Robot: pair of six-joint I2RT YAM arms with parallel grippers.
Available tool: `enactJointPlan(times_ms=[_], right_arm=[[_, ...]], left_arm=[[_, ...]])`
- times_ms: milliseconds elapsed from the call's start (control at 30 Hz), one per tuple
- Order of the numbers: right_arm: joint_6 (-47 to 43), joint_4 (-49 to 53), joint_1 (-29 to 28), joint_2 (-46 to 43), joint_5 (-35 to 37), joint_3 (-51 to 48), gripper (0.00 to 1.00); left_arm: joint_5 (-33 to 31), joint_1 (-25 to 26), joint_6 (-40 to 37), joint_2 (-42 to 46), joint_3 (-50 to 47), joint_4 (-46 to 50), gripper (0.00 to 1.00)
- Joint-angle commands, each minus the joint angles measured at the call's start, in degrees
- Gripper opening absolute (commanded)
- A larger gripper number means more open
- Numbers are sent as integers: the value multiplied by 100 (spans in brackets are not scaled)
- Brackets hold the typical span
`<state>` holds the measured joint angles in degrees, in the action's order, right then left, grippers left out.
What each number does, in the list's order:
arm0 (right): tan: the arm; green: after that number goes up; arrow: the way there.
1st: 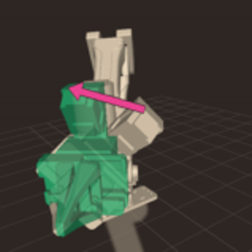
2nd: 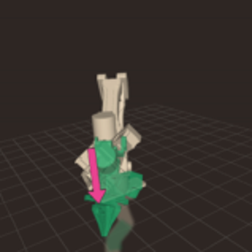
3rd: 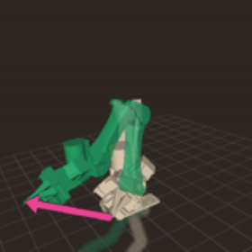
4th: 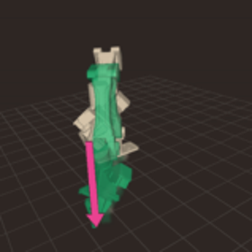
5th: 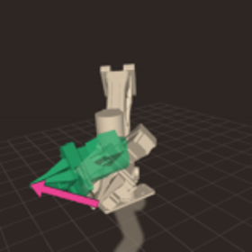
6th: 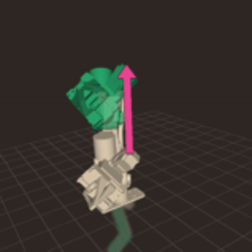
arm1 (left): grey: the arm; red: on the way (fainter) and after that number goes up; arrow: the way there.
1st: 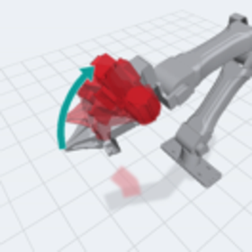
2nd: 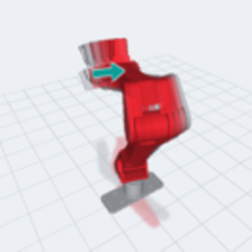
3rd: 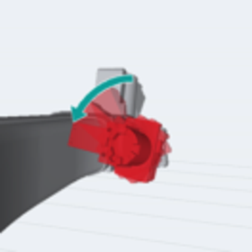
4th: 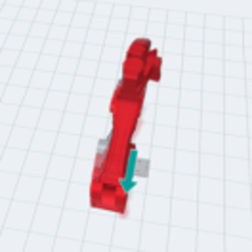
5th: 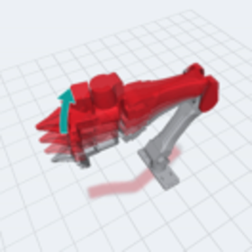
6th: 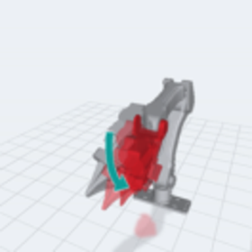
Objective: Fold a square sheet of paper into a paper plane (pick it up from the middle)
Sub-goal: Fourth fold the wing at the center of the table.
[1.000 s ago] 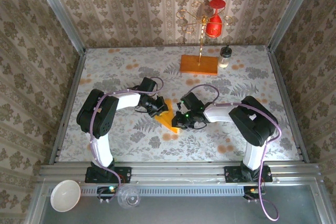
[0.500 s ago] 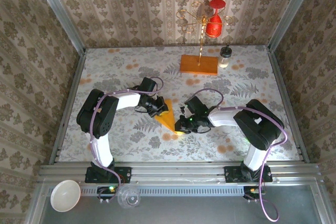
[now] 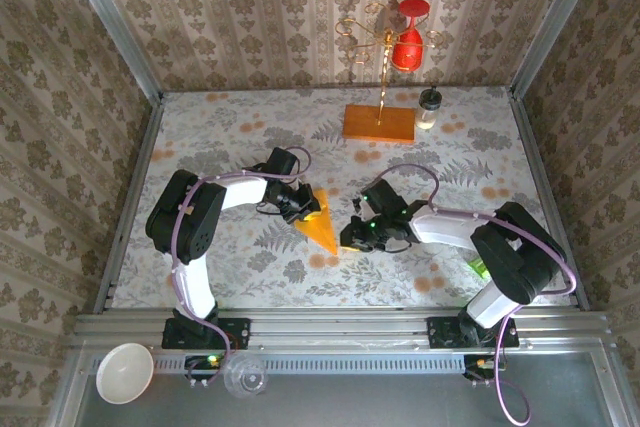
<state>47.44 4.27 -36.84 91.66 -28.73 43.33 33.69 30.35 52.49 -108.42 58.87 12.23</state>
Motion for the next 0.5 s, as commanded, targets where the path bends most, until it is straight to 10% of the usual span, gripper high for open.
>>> enactJointPlan(times_ms=[0,467], right_arm=[[-223,101,10,296,150,389,15],[-391,124,-157,1467,146,1065,11]], left_arm=[[-429,76,77,-342,-263,423,10],[-211,138,66,-167,-177,289,11]])
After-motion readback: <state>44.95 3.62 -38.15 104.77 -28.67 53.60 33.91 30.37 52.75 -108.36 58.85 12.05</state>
